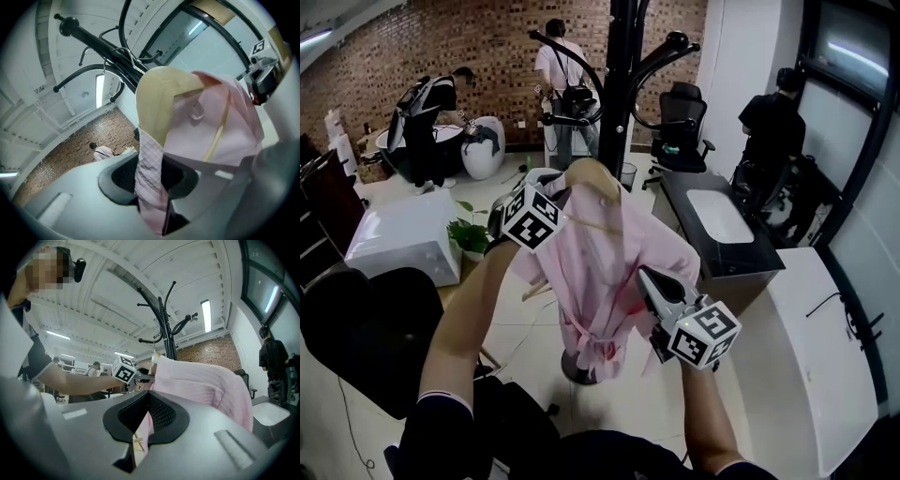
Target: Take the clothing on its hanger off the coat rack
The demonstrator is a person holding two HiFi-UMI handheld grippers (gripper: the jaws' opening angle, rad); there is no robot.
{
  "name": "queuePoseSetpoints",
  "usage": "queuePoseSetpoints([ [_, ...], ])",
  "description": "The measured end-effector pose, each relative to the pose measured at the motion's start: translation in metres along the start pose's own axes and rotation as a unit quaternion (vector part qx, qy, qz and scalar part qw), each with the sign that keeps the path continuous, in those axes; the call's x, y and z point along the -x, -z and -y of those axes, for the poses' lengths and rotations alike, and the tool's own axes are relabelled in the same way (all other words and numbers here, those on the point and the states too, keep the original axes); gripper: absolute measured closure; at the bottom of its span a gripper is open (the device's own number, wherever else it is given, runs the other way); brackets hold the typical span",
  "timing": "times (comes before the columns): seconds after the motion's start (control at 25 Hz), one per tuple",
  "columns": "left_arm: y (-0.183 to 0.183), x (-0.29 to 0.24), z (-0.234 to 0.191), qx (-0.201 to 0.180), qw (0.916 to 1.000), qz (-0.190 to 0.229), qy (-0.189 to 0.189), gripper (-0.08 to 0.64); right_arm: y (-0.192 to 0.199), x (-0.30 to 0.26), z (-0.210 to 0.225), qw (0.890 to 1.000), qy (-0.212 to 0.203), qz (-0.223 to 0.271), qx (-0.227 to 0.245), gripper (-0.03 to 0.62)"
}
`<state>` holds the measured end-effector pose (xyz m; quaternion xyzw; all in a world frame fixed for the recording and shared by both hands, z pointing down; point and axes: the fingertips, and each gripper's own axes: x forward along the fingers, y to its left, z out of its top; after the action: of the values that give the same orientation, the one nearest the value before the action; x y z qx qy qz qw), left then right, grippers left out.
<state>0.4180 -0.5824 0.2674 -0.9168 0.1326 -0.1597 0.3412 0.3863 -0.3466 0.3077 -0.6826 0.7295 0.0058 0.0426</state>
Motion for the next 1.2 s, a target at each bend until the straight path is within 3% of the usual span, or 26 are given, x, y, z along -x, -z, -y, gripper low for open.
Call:
queuePoseSetpoints([
  [0.6, -0.027, 0.039, -0.024, -0.001, 0.9988, 0.006, -0.048, 0.439, -0.008, 0.022, -0.010, 1.000, -0.006, 0.009, 0.000, 0.591],
  [1.2, -0.051, 0.090, 0.020, 0.009, 0.9964, -0.017, -0.082, 0.436, -0.010, 0.074, -0.025, 0.999, -0.047, 0.022, -0.016, 0.591],
])
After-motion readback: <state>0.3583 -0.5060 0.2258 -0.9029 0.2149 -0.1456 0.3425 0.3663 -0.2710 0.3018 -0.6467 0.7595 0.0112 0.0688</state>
